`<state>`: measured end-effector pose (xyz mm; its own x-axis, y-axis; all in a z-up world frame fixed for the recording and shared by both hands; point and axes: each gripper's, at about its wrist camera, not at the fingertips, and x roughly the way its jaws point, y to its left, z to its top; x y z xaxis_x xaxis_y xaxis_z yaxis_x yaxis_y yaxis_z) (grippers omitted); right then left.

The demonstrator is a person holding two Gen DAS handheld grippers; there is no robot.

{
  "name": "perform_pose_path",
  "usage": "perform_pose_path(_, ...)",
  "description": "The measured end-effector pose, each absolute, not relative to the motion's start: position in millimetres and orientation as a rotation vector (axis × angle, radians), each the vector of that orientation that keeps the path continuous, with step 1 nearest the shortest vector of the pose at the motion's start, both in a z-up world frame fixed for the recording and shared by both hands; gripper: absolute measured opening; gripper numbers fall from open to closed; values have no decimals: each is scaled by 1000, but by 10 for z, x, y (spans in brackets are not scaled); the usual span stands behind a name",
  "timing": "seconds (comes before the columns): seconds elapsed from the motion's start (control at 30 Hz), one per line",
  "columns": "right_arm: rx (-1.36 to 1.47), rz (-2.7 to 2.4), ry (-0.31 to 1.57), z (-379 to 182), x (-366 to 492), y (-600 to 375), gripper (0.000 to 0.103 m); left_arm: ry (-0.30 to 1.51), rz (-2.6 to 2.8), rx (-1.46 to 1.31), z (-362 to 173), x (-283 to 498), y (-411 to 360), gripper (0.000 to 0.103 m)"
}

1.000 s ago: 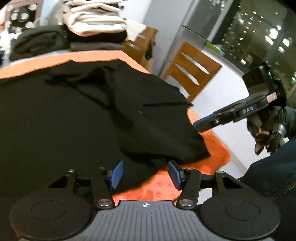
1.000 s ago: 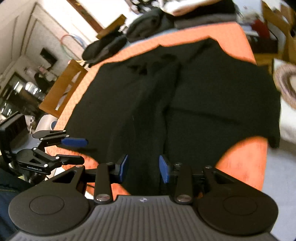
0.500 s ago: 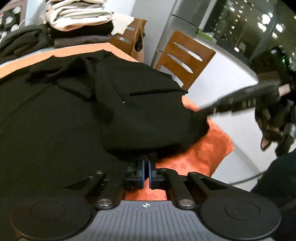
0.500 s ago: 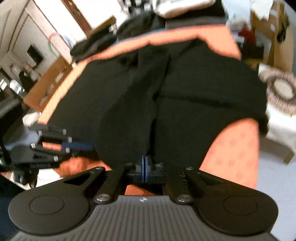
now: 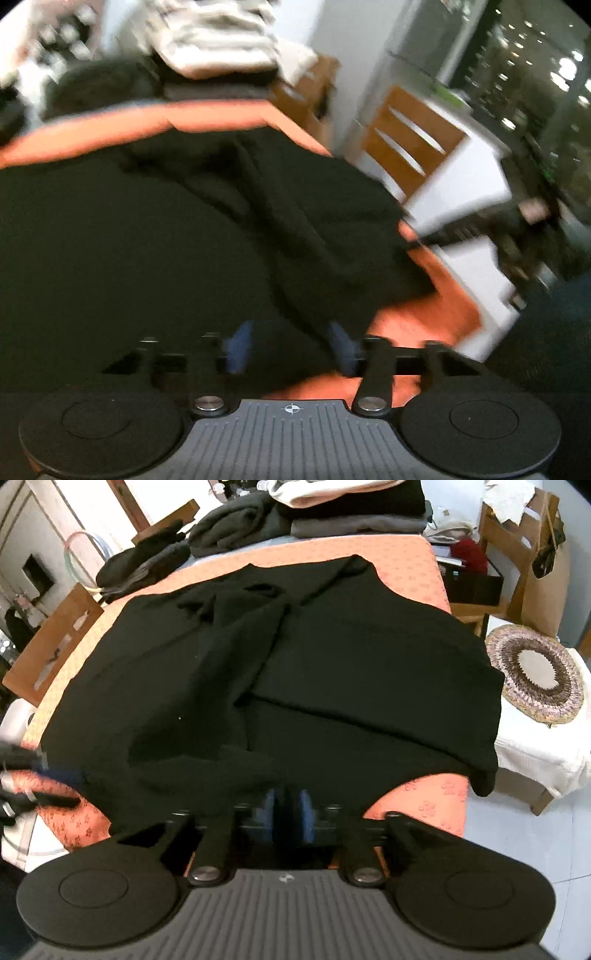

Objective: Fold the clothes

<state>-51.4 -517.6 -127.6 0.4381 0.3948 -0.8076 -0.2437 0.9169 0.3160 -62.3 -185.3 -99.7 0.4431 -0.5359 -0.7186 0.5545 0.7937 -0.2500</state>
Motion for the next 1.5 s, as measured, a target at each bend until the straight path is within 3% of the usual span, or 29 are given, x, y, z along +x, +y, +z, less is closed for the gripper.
perform_pose_path(0.17,199,356,1009,-1131,-622,-5285,33,778,-535,119,-840,-143,-1738,68)
perform_pose_path(0.37,266,260,941,-911,-879,-5381,37,742,-534,288,-935,614,-1723,74)
perform_pose_path(0.77,496,-47,890,-844,-1604,-4934,38,644,-784,579,-1361,1578,-2009,75)
perform_pose_path(1.17,588,-23,940,-1123,-1553,-4002,46,588,-956,470,-1529,2193,-2086,76)
perform_pose_path(1.2,594,-17,945,-1155,-1529,-3937,46,600,-963,453,-1541,2227,-2107,74)
perform_pose_path(1.23,599,-15,947,-1190,-1500,-3895,48,618,-972,438,-1547,2256,-2124,65)
perform_pose_path(1.27,610,-16,948,-1230,-1475,-3865,48,630,-984,422,-1543,2271,-2128,48)
perform_pose_path(1.3,631,-24,950,-1275,-1457,-3854,48,641,-996,405,-1535,2286,-2131,38)
perform_pose_path(1.33,651,-32,952,-1320,-1442,-3849,48,647,-1000,380,-1507,2296,-2120,20)
perform_pose_path(1.37,670,-40,956,-1363,-1432,-3851,48,648,-993,352,-1467,2308,-2096,12)
perform_pose_path(1.4,690,-48,960,-1407,-1422,-3853,46,646,-987,325,-1413,2317,-2070,12)
perform_pose_path(1.43,703,-52,964,-1441,-1417,-3849,38,646,-976,293,-1342,2332,-2037,8)
perform_pose_path(1.47,707,-52,969,-1457,-1420,-3834,15,646,-964,261,-1269,2347,-2003,7)
perform_pose_path(1.5,703,-50,975,-1455,-1426,-3816,6,647,-942,229,-1185,2363,-1967,7)
